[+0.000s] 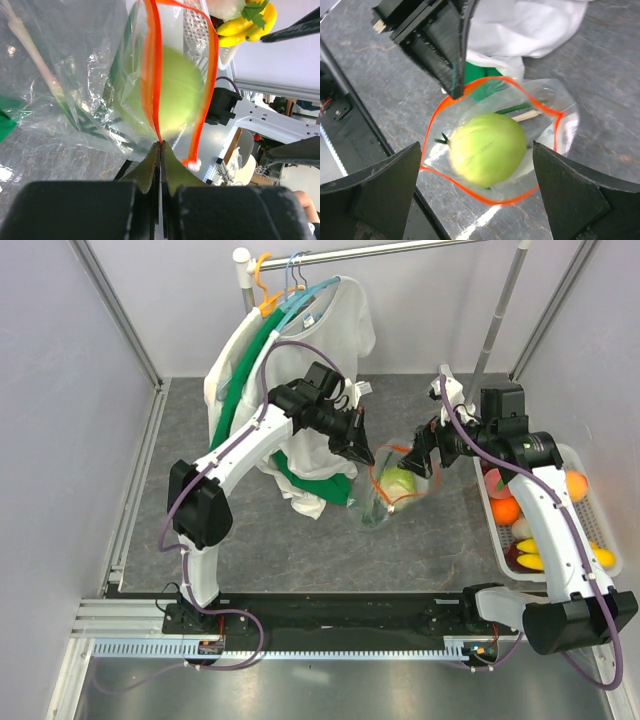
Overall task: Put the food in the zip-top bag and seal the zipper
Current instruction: Place the fake fruit in the zipper food storage bag.
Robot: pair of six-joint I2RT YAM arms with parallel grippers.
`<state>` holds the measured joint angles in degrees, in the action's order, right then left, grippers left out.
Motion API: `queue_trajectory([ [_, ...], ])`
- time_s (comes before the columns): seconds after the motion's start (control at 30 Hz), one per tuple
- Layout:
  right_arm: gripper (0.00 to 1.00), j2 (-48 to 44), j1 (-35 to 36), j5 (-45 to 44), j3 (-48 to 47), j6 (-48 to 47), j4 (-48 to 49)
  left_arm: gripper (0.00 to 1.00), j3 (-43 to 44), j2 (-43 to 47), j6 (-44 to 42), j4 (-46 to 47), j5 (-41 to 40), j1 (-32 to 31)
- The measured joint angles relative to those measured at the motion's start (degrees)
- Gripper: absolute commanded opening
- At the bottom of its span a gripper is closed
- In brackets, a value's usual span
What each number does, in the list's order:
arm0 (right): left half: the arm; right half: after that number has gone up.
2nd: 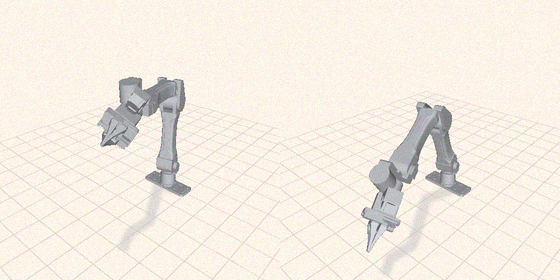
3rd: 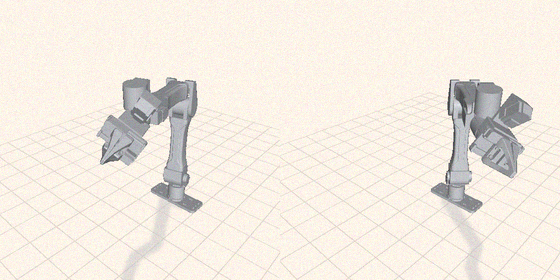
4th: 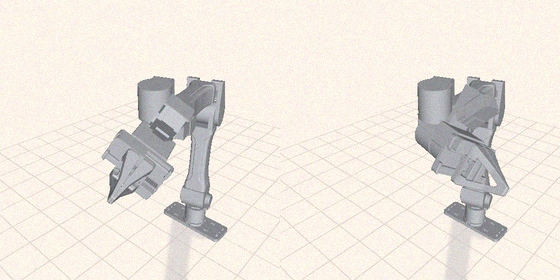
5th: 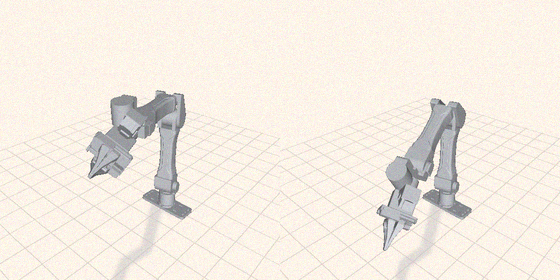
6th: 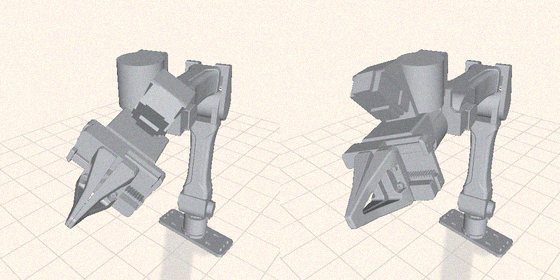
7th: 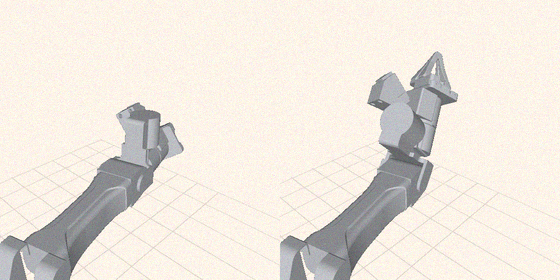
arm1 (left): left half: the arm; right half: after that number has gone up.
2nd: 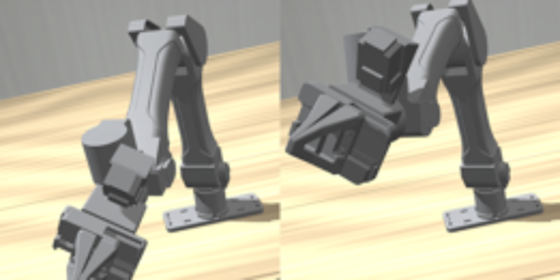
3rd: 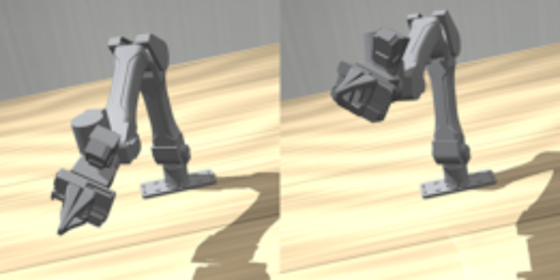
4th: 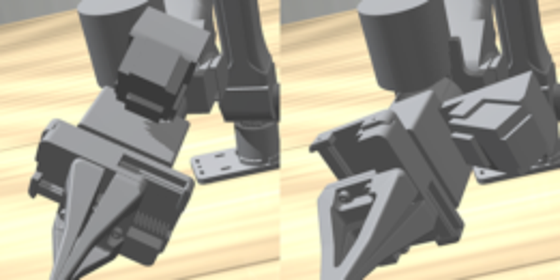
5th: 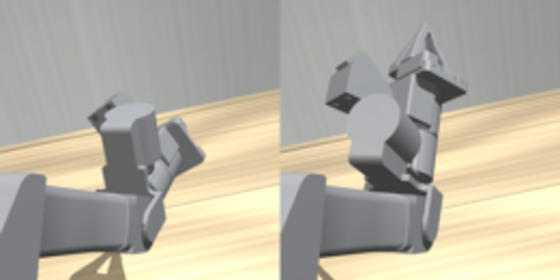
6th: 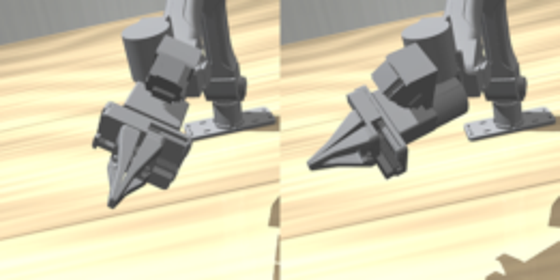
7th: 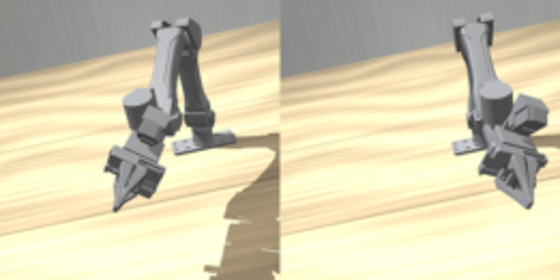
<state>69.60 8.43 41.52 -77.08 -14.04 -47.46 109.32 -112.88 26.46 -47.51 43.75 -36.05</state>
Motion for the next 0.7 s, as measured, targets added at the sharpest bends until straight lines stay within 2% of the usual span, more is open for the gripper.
queue_trajectory([
  [0.07,0.98,-0.7,-0.2,-2.0,-0.3,0.9,-0.8,0.02,0.0,0.0,0.2,0.1,0.4,0.0],
  [0.2,0.87,-1.6,-1.7,-5.9,0.9,3.9,-3.1,0.02,0.0,0.0,0.4,0.2,0.7,0.1],
  [0.43,0.77,-0.5,-10.4,-7.3,7.7,8.6,-8.3,0.02,-0.8,0.0,0.5,0.9,1.7,0.6],
  [0.53,0.63,-0.1,-11.8,-4.8,10.3,9.5,-9.6,0.02,-1.1,0.0,0.5,1.0,1.7,0.7],
  [0.57,0.41,-0.1,-11.8,-3.3,11.1,9.8,-9.9,0.02,-1.2,0.0,0.6,0.9,1.7,0.7],
  [0.67,0.0,-0.1,-11.7,0.9,13.4,11.3,-10.0,0.02,-1.3,0.0,0.5,1.0,1.7,0.7],
  [0.7,0.0,-0.1,-11.8,1.8,13.8,11.3,-10.0,0.02,-1.3,0.0,0.5,1.0,1.7,0.7],
])
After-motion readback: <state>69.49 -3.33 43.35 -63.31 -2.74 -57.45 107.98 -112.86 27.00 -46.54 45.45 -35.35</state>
